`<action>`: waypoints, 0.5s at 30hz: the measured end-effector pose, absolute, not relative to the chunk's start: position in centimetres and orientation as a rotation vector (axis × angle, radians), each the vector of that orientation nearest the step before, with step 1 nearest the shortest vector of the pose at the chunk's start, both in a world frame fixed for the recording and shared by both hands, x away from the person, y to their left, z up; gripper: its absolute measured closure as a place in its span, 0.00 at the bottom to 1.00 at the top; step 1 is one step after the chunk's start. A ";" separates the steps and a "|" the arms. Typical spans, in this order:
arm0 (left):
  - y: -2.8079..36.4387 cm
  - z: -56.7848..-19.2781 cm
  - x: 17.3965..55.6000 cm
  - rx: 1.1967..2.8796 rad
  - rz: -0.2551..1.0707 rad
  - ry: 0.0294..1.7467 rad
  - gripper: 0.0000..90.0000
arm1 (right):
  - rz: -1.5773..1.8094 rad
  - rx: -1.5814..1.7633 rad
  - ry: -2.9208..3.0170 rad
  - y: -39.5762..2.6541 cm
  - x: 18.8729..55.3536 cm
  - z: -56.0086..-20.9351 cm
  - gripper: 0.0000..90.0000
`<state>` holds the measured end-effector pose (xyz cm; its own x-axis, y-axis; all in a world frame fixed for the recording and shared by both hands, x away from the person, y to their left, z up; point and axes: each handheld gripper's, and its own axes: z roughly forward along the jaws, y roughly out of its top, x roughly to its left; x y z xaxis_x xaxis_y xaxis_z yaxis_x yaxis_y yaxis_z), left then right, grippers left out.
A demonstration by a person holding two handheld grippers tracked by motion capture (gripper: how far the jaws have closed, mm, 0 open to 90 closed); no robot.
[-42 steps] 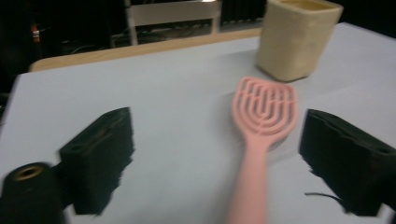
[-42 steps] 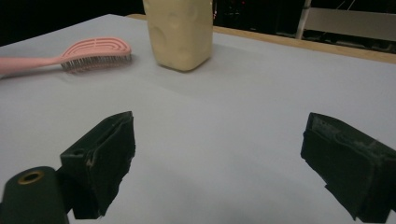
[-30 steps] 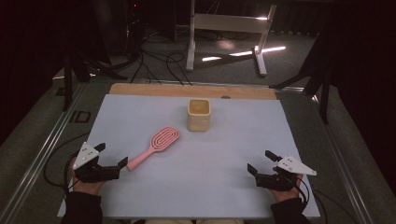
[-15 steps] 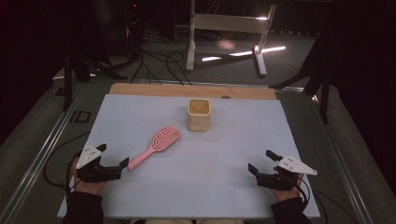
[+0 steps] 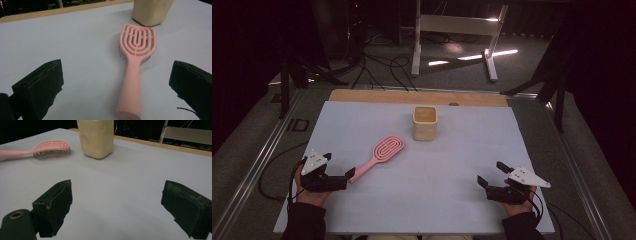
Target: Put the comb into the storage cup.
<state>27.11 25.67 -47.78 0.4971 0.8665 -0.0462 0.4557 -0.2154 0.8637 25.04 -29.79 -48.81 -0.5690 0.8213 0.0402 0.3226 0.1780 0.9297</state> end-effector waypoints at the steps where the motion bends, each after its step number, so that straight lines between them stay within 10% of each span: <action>1: 25.7 -47.8 27.1 1.847 0.577 1.103 0.00 | 1.381 1.073 1.983 -29.8 25.0 -48.8 0.11; 15: 24.4 -46.5 29.2 1.959 0.543 1.118 0.00 | 1.377 1.088 1.982 -29.8 25.0 -49.0 0.11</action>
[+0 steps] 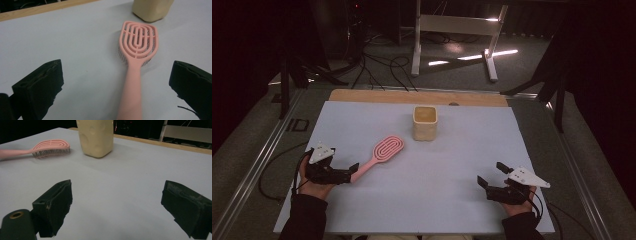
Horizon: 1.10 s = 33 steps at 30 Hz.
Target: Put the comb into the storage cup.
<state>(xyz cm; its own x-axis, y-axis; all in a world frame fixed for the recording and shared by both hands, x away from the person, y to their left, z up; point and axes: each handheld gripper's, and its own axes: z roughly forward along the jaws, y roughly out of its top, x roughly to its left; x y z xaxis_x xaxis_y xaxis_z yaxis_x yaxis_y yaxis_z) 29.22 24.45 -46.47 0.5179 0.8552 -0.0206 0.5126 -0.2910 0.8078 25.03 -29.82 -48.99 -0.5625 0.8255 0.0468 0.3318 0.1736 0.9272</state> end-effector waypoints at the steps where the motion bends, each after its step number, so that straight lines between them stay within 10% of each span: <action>1: 24.3 -46.4 29.4 1.967 0.540 1.118 0.00 | 1.378 1.090 1.980 -29.8 25.0 -49.0 0.11; 33: 20.3 -46.2 34.2 2.213 0.478 1.094 0.00 | 1.383 1.092 1.984 -29.9 25.0 -49.0 0.11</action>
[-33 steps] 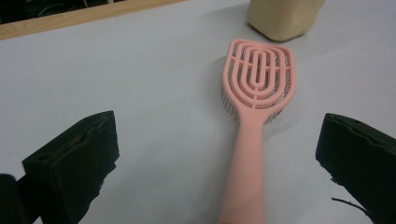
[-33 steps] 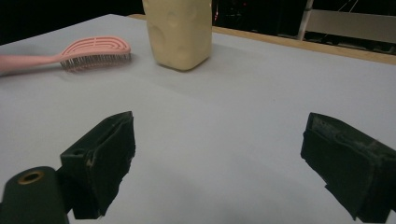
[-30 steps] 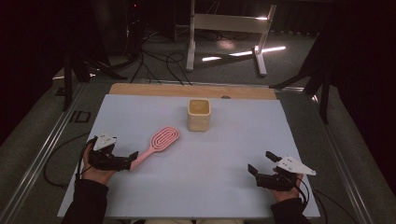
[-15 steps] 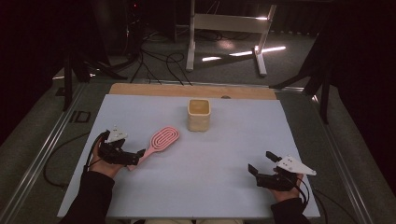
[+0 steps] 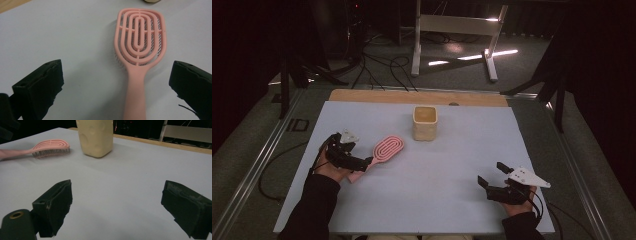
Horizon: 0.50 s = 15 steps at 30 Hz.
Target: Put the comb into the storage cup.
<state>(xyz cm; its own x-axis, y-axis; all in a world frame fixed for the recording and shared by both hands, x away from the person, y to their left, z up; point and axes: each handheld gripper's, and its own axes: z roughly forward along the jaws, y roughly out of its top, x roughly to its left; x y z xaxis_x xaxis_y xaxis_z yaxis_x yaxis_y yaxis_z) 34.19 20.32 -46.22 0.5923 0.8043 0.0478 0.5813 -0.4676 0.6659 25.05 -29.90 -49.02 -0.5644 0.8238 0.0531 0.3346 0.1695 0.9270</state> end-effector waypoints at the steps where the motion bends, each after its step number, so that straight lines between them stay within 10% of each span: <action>1: 20.3 -46.2 34.2 2.213 0.478 1.094 0.00 | 1.383 1.092 1.984 -29.9 25.0 -49.0 0.11; 15: 18.6 -47.3 36.0 2.323 0.430 1.111 0.00 | 1.382 1.089 1.986 -29.9 25.1 -49.0 0.11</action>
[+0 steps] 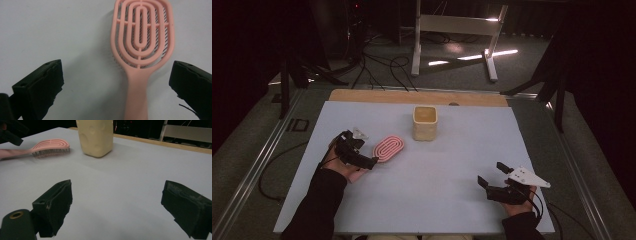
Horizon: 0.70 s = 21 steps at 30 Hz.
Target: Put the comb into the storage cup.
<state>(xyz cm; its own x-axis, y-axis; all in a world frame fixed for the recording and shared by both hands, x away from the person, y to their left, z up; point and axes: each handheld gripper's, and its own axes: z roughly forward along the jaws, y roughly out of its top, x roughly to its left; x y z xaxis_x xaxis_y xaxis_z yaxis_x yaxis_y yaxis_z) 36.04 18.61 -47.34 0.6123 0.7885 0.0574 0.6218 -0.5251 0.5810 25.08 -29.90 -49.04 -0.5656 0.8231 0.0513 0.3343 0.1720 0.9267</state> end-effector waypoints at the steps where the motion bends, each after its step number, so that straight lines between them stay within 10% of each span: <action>1: 18.5 -47.5 36.1 2.336 0.429 1.107 0.00 | 1.382 1.090 1.986 -29.9 25.1 -49.0 0.11; 21: 16.3 -49.3 37.0 2.533 0.323 1.105 0.06 | 1.380 1.090 1.987 -29.9 25.2 -49.1 0.11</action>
<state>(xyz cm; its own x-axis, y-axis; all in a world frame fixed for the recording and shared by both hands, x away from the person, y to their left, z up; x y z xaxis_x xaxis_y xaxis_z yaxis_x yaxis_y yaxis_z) 37.02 16.25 -49.27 0.6683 0.7411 0.0648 0.6594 -0.6305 0.4095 25.16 -29.92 -49.10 -0.5650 0.8235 0.0508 0.3352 0.1729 0.9261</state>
